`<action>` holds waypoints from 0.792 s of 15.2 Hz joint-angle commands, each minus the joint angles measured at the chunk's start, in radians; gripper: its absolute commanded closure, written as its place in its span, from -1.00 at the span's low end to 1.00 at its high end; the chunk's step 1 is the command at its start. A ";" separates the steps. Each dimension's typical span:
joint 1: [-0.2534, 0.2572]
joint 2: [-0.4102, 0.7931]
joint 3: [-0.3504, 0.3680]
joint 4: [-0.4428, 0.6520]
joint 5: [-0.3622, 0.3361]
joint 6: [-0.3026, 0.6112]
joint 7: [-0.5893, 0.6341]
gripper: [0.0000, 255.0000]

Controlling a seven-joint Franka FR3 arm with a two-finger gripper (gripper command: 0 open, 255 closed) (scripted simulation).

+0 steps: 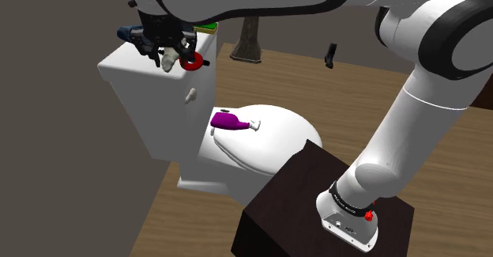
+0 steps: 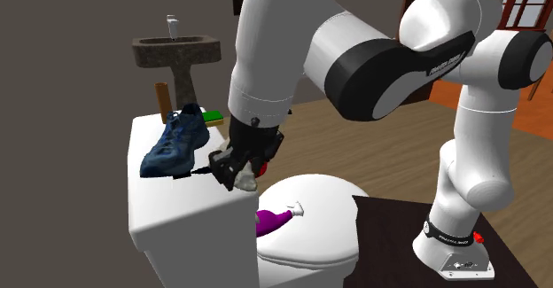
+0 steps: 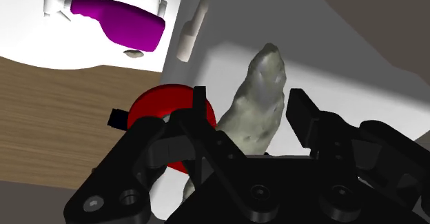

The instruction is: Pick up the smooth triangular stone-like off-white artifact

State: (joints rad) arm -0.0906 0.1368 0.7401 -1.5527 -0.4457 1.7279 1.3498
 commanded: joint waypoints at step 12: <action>0.051 0.064 0.010 0.236 -0.043 -0.189 -0.034 1.00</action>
State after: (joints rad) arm -0.0430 0.1978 0.7496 -1.3273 -0.4862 1.5482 1.3172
